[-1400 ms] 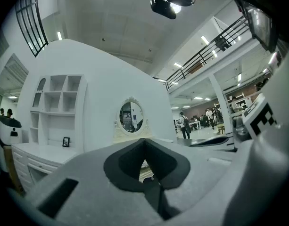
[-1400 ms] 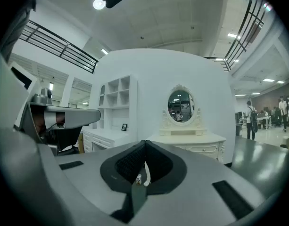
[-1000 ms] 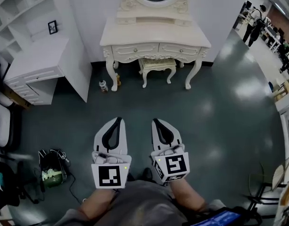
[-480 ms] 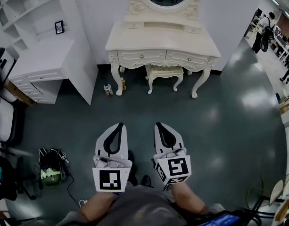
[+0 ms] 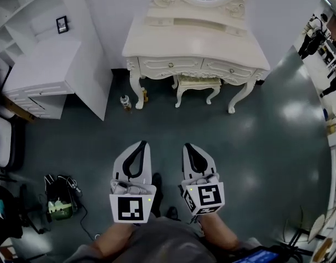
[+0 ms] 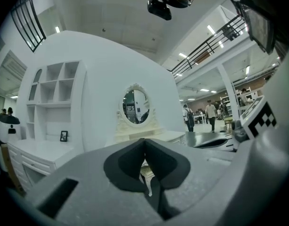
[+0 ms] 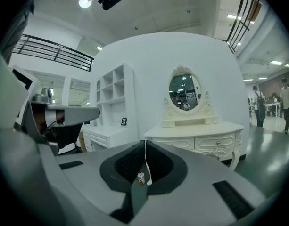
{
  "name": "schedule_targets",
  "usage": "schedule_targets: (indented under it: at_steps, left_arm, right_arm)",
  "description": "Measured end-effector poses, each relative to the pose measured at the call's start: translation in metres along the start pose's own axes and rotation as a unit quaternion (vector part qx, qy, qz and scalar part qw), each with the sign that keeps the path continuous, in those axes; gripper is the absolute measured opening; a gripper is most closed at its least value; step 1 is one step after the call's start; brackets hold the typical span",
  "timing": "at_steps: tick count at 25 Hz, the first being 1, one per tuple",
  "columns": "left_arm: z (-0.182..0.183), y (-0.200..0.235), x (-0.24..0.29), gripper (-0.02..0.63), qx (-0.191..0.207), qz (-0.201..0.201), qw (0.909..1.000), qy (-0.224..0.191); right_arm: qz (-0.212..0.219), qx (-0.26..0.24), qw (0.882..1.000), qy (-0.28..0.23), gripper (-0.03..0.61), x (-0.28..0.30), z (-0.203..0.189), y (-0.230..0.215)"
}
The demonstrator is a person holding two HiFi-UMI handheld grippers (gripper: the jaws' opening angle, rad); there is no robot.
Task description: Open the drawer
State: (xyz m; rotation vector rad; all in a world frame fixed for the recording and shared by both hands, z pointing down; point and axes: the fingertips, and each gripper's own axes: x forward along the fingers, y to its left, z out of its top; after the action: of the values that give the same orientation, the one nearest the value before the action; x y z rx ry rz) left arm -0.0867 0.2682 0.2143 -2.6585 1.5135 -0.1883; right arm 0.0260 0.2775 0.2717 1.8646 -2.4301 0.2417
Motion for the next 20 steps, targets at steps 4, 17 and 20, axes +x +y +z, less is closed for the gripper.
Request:
schedule_targets:
  at_steps: [4,17,20]
  left_arm:
    - [0.0,0.028,0.035,0.015,-0.002,-0.003,1.0,-0.003]
    - [0.032,0.093,0.12,0.015,-0.004,-0.019,0.9989,-0.044]
    - [0.039,0.091,0.132,0.015,-0.008,-0.026,0.9983,-0.051]
  right_arm:
    - [-0.007,0.004,1.0,0.006,0.015,0.042,0.005,-0.007]
    - [-0.043,-0.015,0.999,-0.024,0.014,0.129,0.061,-0.03]
    - [-0.054,-0.019,0.998,-0.029,0.015,0.131,0.071,-0.041]
